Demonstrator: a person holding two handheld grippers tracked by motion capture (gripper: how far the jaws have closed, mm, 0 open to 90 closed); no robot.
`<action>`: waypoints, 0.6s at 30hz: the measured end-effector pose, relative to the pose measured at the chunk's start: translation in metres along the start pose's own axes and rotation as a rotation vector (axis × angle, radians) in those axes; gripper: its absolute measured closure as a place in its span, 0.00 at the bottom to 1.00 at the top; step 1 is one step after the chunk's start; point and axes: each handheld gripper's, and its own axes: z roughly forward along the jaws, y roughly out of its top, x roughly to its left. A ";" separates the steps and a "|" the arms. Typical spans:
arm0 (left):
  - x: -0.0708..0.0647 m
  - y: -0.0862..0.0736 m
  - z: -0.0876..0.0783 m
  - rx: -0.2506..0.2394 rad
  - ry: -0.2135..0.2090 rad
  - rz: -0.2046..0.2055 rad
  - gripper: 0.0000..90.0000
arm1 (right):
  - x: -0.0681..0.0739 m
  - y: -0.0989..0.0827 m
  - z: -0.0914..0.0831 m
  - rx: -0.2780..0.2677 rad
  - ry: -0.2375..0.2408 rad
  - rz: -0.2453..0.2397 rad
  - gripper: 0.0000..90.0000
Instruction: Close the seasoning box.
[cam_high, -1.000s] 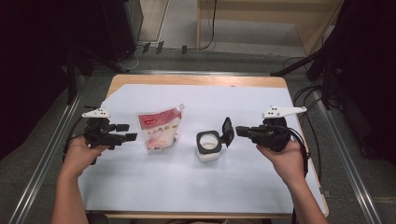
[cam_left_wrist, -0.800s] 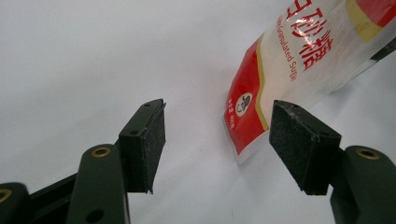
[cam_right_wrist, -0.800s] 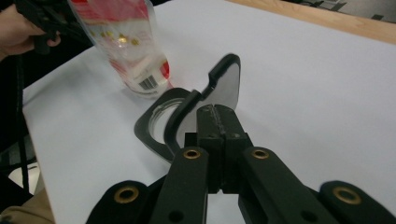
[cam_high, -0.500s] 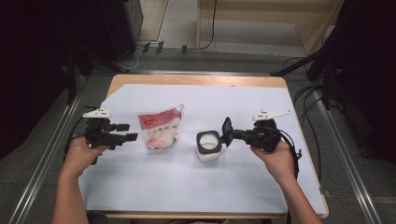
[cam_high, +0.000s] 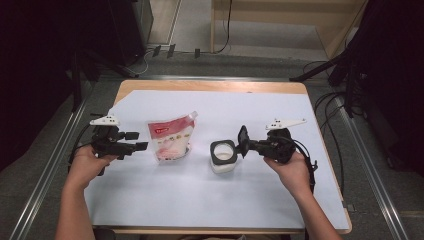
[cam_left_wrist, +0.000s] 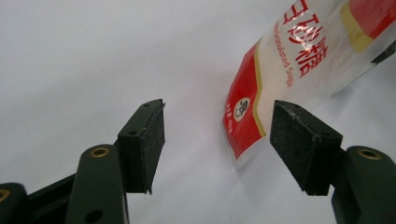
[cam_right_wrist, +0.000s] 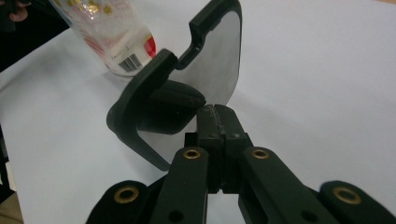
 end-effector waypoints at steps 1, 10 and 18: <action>0.000 0.000 0.000 0.005 0.005 0.002 0.40 | 0.000 0.000 -0.001 -0.003 0.002 0.003 1.00; 0.002 -0.002 0.003 0.036 0.016 -0.004 0.40 | 0.004 0.002 -0.002 -0.005 0.003 -0.003 1.00; 0.003 -0.002 0.002 0.022 0.019 -0.006 0.40 | 0.008 0.003 0.000 -0.004 0.010 -0.015 1.00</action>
